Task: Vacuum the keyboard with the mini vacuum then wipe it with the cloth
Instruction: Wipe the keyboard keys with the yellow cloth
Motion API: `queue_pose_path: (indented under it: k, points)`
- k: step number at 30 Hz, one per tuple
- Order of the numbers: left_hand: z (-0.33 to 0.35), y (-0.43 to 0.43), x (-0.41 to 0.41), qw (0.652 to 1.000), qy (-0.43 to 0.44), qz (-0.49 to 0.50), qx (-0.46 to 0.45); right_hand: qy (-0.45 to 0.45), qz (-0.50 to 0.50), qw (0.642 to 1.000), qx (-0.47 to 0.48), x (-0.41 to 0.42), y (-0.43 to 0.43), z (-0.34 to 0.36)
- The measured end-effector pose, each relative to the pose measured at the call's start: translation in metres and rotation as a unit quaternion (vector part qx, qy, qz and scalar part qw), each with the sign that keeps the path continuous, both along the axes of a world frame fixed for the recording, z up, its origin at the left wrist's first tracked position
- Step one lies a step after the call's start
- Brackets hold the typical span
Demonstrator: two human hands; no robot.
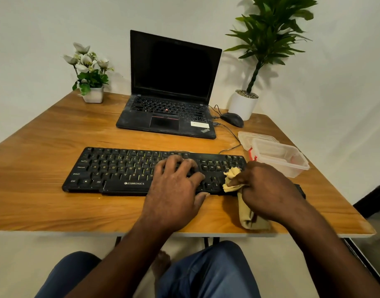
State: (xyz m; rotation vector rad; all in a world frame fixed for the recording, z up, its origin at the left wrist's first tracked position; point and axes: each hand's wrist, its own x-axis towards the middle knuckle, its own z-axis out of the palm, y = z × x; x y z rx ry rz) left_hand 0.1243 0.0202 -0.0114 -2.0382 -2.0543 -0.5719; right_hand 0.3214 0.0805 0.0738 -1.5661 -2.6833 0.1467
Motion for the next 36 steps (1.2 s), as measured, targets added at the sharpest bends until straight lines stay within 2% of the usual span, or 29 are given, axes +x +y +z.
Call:
queue_pose_path:
  k: [5, 9, 12, 14, 16, 20, 24, 30, 32, 34, 36]
  points:
    - [0.000, 0.000, 0.000, 1.000, -0.001, 0.001, -0.002, 0.075, -0.027, 0.997, 0.006, 0.012, -0.020, -0.023]
    - [0.001, -0.001, 0.001, 1.000, -0.004, -0.001, -0.001, 0.154, -0.064, 0.985, -0.034, 0.019, -0.027, -0.041]
    - [0.000, -0.001, 0.000, 1.000, -0.007, -0.006, 0.003, 0.316, -0.098, 0.943, -0.032, 0.017, -0.029, -0.041]
    - [0.001, -0.002, 0.000, 1.000, -0.009, -0.009, 0.003, 0.382, -0.123, 0.916, 0.013, 0.013, -0.026, -0.037]
    - [0.000, -0.002, 0.000, 1.000, -0.009, -0.008, 0.004, 0.364, -0.131, 0.920, 0.055, 0.005, -0.018, -0.036]
    - [0.000, -0.002, 0.000, 1.000, -0.005, -0.007, 0.008, 0.200, -0.115, 0.971, 0.067, -0.019, -0.004, -0.040]
    - [-0.002, -0.002, -0.001, 1.000, 0.003, -0.007, 0.007, 0.139, -0.079, 0.985, 0.063, -0.042, 0.001, -0.035]
    - [-0.001, -0.002, -0.001, 1.000, -0.002, -0.004, 0.006, 0.127, -0.105, 0.986, 0.020, -0.033, 0.010, -0.019]
    - [-0.001, -0.002, -0.001, 1.000, -0.001, -0.006, 0.008, 0.158, -0.082, 0.984, 0.010, -0.039, 0.011, -0.015]
    - [-0.001, -0.003, -0.001, 1.000, 0.002, -0.006, 0.007, 0.174, -0.064, 0.980, 0.066, -0.050, 0.015, -0.012]
    - [0.000, -0.003, -0.001, 1.000, 0.007, -0.002, 0.003, 0.146, -0.048, 0.979, 0.133, -0.063, 0.024, -0.013]
